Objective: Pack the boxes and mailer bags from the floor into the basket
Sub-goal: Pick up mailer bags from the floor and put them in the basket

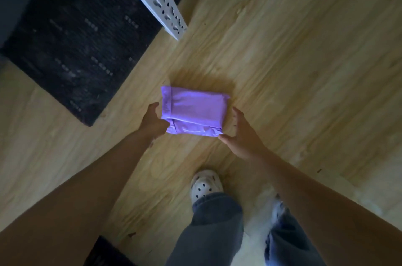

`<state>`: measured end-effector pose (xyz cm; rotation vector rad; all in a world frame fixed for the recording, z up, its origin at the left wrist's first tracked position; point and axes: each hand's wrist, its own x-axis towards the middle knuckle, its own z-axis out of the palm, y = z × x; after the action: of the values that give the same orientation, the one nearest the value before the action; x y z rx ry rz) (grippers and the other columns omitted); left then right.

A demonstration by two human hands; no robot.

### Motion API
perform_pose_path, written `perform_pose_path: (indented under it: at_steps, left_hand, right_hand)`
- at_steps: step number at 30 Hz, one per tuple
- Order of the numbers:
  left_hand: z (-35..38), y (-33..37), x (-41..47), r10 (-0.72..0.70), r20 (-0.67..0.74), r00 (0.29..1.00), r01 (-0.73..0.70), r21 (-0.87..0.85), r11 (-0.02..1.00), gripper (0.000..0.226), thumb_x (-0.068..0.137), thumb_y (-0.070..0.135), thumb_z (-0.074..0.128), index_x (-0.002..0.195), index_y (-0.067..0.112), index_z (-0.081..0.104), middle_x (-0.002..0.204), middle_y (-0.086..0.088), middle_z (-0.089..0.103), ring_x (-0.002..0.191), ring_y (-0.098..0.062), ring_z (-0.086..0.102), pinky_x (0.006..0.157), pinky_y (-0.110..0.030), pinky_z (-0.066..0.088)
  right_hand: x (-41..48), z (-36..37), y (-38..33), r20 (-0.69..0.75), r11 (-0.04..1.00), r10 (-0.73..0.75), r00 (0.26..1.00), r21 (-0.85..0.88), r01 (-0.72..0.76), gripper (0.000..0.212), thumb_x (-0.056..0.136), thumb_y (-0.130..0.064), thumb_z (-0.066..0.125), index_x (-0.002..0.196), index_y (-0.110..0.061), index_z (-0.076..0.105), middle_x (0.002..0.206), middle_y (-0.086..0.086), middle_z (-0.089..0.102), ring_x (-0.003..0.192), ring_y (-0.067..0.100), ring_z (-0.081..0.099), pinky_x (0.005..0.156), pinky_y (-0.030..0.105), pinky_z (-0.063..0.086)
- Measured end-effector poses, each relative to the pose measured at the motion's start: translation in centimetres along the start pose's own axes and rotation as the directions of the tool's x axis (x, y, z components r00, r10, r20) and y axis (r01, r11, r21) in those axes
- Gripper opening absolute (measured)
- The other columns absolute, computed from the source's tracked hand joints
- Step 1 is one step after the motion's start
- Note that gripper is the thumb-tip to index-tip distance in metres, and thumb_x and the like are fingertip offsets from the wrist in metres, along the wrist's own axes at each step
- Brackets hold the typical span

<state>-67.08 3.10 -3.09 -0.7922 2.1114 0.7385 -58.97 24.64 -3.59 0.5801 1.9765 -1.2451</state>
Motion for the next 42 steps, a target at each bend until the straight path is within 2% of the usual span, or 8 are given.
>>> perform_pose_path:
  at_steps: [2, 5, 11, 16, 22, 29, 35, 42]
  left_hand:
    - [0.8, 0.3, 1.7, -0.015, -0.004, 1.0, 0.015, 0.025, 1.0, 0.072, 0.084, -0.003, 0.058, 0.146, 0.014, 0.027, 0.14, -0.02, 0.043, 0.119, -0.035, 0.052, 0.091, -0.039, 0.046]
    - [2.0, 1.0, 3.0, -0.035, 0.007, 0.999, 0.035, 0.03, 0.999, 0.064, 0.085, 0.0, 0.055, 0.143, 0.013, 0.03, 0.135, -0.014, 0.047, 0.117, -0.032, 0.052, 0.084, -0.035, 0.045]
    - [2.9, 1.3, 3.1, -0.108, 0.067, 0.992, 0.112, -0.052, 0.992, 0.052, 0.086, 0.0, 0.052, 0.135, 0.01, 0.037, 0.125, -0.011, 0.049, 0.105, -0.028, 0.054, 0.073, -0.031, 0.041]
    - [1.9, 1.9, -0.4, -0.135, 0.137, 0.981, 0.155, -0.143, 0.978, 0.056, 0.085, 0.001, 0.05, 0.136, 0.021, 0.037, 0.116, -0.006, 0.049, 0.091, -0.024, 0.05, 0.061, -0.027, 0.039]
    - [-1.2, 3.6, -9.3, -0.067, 0.083, 0.994, 0.082, -0.2, 0.976, 0.051, 0.084, -0.002, 0.053, 0.132, 0.012, 0.043, 0.118, -0.015, 0.053, 0.09, -0.024, 0.051, 0.071, -0.031, 0.041]
    - [-7.4, 6.2, -23.8, -0.06, 0.097, 0.993, 0.096, -0.426, 0.9, 0.053, 0.082, -0.01, 0.051, 0.133, 0.007, 0.044, 0.107, -0.029, 0.054, 0.063, -0.019, 0.045, 0.05, -0.024, 0.033]
    - [-13.4, 6.6, -37.6, -0.111, 0.054, 0.992, 0.121, -0.605, 0.787, 0.054, 0.08, -0.009, 0.053, 0.129, 0.014, 0.045, 0.081, -0.007, 0.055, 0.063, -0.015, 0.048, 0.059, -0.027, 0.04]
    - [-19.2, 3.9, -52.1, -0.173, -0.014, 0.985, 0.09, -0.813, 0.575, 0.071, 0.054, 0.018, 0.062, 0.124, 0.025, 0.057, 0.108, -0.012, 0.066, 0.082, -0.025, 0.064, 0.085, -0.043, 0.056]
  right_hand:
    - [1.4, 0.6, 0.5, -0.012, 0.997, 0.012, 1.0, 0.083, -0.011, 0.085, 0.082, -0.012, 0.07, 0.149, -0.012, 0.018, 0.142, 0.008, 0.041, 0.124, 0.014, 0.046, 0.086, 0.012, 0.031]
    - [2.8, 1.4, 0.8, 0.019, 0.945, 0.044, 0.999, 0.324, -0.048, 0.08, 0.082, 0.011, 0.061, 0.147, -0.007, 0.018, 0.129, 0.003, 0.047, 0.11, 0.007, 0.047, 0.073, 0.006, 0.042]
    - [4.6, 1.7, 1.0, 0.008, 0.878, 0.114, 0.993, 0.468, -0.105, 0.07, 0.079, 0.016, 0.06, 0.14, -0.01, 0.036, 0.123, 0.006, 0.057, 0.102, 0.011, 0.055, 0.082, 0.024, 0.045]
    - [3.0, -1.0, -0.4, -0.004, 0.913, 0.08, 0.997, 0.401, -0.071, 0.055, 0.079, 0.013, 0.06, 0.128, -0.01, 0.048, 0.107, 0.004, 0.061, 0.091, 0.009, 0.057, 0.067, 0.008, 0.047]
    - [-4.7, -5.6, -5.4, -0.022, 0.954, 0.059, 0.998, 0.297, -0.05, 0.06, 0.076, 0.004, 0.066, 0.126, -0.022, 0.048, 0.103, 0.0, 0.062, 0.093, 0.015, 0.06, 0.088, 0.031, 0.048]
    - [-16.8, -12.7, -14.0, -0.008, 0.981, -0.021, 1.0, 0.193, 0.022, 0.052, 0.079, 0.001, 0.065, 0.125, -0.019, 0.052, 0.112, 0.004, 0.065, 0.087, 0.011, 0.063, 0.076, 0.024, 0.048]
    - [-27.9, -17.2, -23.2, 0.057, 0.988, -0.144, 0.988, 0.068, 0.14, 0.045, 0.083, -0.002, 0.063, 0.124, -0.017, 0.052, 0.11, -0.005, 0.058, 0.081, 0.005, 0.058, 0.055, 0.005, 0.042]
    - [-39.4, -18.7, -30.6, 0.207, 0.966, -0.25, 0.946, -0.011, 0.258, 0.039, 0.082, 0.0, 0.064, 0.117, -0.015, 0.052, 0.107, 0.007, 0.065, 0.085, 0.01, 0.064, 0.057, 0.01, 0.047]
